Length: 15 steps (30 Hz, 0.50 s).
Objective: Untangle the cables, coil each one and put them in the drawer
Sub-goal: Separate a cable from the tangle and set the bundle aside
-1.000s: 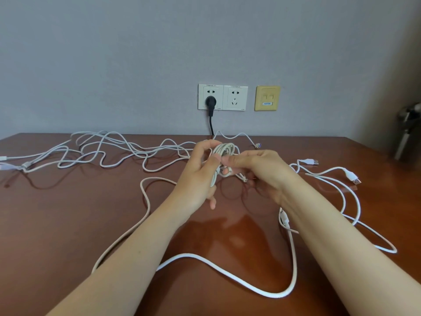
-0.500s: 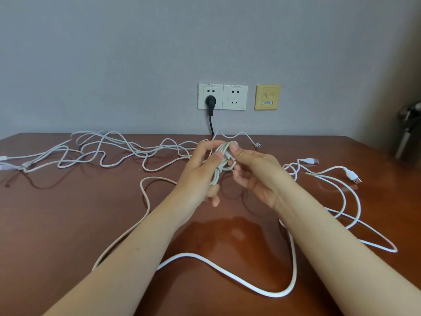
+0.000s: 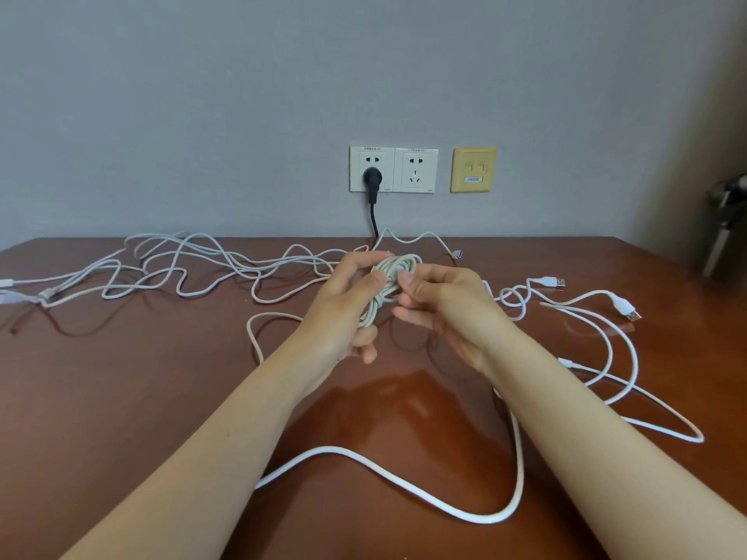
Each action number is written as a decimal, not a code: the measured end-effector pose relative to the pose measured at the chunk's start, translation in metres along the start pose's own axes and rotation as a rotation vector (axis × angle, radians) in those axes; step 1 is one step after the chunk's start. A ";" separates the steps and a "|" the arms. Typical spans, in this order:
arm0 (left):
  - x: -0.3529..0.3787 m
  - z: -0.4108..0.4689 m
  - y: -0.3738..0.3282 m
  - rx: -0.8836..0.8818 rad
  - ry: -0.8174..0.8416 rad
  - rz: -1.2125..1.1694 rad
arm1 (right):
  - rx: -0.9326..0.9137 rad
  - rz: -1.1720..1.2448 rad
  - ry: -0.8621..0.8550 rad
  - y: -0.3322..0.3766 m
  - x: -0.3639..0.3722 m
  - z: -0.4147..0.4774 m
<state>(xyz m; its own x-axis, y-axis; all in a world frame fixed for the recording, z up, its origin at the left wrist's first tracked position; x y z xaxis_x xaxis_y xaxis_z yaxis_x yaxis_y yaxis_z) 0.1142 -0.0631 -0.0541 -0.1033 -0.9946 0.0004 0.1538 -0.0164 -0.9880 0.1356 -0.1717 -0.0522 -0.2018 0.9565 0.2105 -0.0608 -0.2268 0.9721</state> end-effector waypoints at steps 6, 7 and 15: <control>0.001 0.000 0.001 -0.054 0.002 -0.103 | -0.156 -0.327 -0.082 0.005 -0.001 0.002; 0.002 0.001 0.002 -0.050 -0.003 -0.096 | -0.174 -0.386 -0.107 0.005 -0.001 0.002; -0.004 0.005 0.008 -0.066 -0.118 -0.112 | -0.136 -0.212 0.014 -0.001 0.004 0.006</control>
<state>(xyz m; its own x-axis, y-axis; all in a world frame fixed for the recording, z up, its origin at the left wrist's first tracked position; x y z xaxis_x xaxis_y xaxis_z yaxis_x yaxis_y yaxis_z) 0.1205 -0.0598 -0.0610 0.0007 -0.9921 0.1256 0.0824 -0.1251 -0.9887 0.1406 -0.1668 -0.0514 -0.1837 0.9830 0.0008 -0.2344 -0.0445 0.9711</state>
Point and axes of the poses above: each hand's wrist, its own z-axis towards the middle knuckle, its own x-axis out of the palm, y = z × x, the point moved 6 cm from there along z, towards the middle knuckle, and after that the axes turned 3 degrees about z, right-handed, at the moved point
